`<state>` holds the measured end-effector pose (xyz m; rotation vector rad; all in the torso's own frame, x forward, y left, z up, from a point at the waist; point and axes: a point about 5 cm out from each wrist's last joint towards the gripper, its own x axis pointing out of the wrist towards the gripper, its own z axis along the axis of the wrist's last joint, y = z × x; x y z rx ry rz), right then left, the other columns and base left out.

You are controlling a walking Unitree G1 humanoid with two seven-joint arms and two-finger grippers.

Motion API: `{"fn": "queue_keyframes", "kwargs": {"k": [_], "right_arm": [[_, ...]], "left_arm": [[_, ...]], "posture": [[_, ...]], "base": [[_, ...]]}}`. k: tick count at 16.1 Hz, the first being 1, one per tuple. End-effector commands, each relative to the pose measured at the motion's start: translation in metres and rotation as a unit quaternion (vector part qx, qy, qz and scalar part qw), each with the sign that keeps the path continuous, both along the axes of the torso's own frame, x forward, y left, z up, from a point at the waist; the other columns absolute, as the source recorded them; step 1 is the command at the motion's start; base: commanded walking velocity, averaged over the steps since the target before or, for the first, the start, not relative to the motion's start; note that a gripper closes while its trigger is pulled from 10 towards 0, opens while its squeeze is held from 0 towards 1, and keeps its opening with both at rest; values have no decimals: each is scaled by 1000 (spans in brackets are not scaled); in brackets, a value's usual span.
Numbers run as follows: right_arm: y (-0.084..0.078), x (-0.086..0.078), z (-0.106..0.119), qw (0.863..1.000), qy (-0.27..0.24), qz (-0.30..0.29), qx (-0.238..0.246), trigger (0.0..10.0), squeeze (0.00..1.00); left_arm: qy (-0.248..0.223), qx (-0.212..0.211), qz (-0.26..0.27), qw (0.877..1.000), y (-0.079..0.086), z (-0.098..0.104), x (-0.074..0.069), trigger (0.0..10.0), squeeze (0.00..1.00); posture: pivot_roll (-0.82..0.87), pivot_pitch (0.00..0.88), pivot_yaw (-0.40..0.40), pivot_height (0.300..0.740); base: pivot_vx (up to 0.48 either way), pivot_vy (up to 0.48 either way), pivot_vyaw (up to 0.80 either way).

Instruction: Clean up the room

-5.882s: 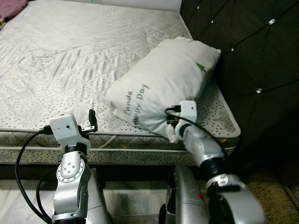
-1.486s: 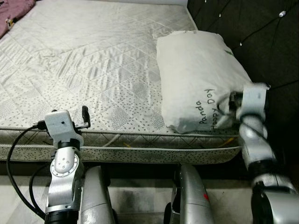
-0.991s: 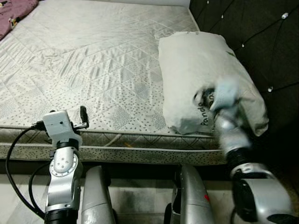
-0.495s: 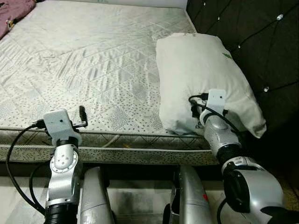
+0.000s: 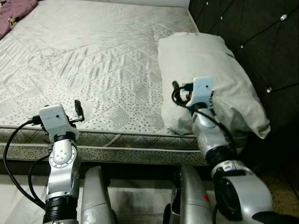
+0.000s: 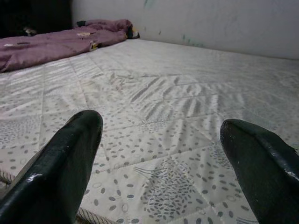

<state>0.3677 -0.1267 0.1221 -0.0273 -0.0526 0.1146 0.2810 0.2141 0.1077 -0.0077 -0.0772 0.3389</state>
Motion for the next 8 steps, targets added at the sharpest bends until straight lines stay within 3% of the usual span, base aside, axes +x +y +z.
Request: {"fn": "queue_keyframes", "kwargs": {"k": [1, 8], "right_arm": [[0, 0, 5, 1000, -16, 1, 3, 10000, 0], [-3, -5, -3, 1000, -11, -12, 4, 10000, 0]], "left_arm": [[-5, 1, 5, 1000, 1, 2, 2, 10000, 0], [3, 3, 13, 1000, 4, -5, 2, 10000, 0]], "posture": [[85, 0, -37, 542], [74, 0, -15, 601]], "base": [[0, 0, 0], [0, 0, 0]]}}
